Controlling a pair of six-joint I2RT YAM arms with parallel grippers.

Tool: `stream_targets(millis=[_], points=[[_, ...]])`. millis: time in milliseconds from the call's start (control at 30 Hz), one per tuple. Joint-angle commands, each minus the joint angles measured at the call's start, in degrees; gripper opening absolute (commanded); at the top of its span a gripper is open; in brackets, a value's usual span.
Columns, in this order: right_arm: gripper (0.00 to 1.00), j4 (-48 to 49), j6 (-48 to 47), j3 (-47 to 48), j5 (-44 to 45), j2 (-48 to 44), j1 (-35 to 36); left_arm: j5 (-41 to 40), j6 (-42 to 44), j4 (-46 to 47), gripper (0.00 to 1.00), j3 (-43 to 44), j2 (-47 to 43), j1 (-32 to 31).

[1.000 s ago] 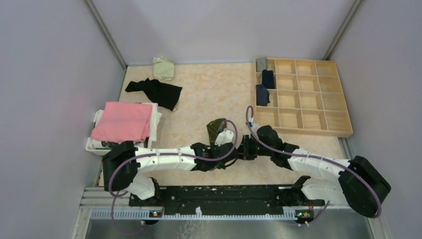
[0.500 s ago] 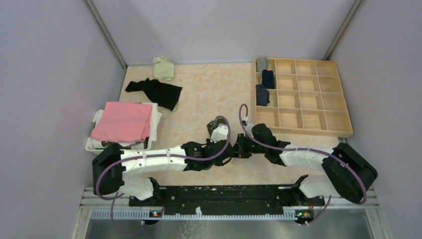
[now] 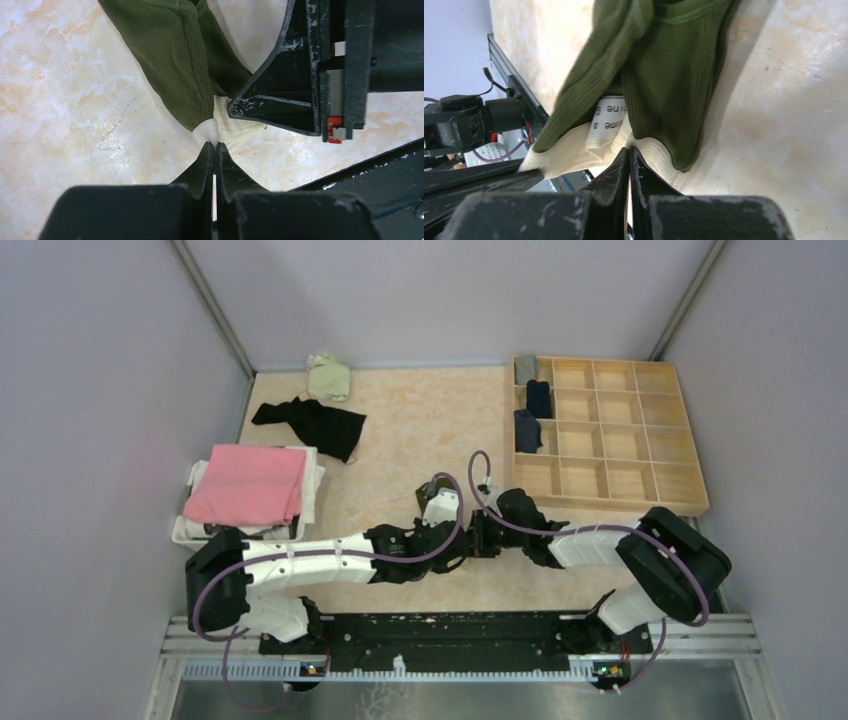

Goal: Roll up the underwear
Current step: Roll the underwear to the center of the board.

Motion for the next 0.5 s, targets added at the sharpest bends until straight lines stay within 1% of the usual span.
stream_targets(millis=[0,233,467], points=[[0.00,6.0,0.2,1.4,0.4,3.3,0.4,-1.3,0.0,2.5,0.00,0.8,-1.7,-0.3],[0.00,10.1,1.6,0.7,0.3,8.2,2.2,0.5,3.6,11.1,0.00,-0.7,-0.8,-0.3],[0.00,10.3,2.1,-1.1,1.2,7.0,2.2,1.7,5.3,17.1,0.00,-2.0,3.9,-0.2]])
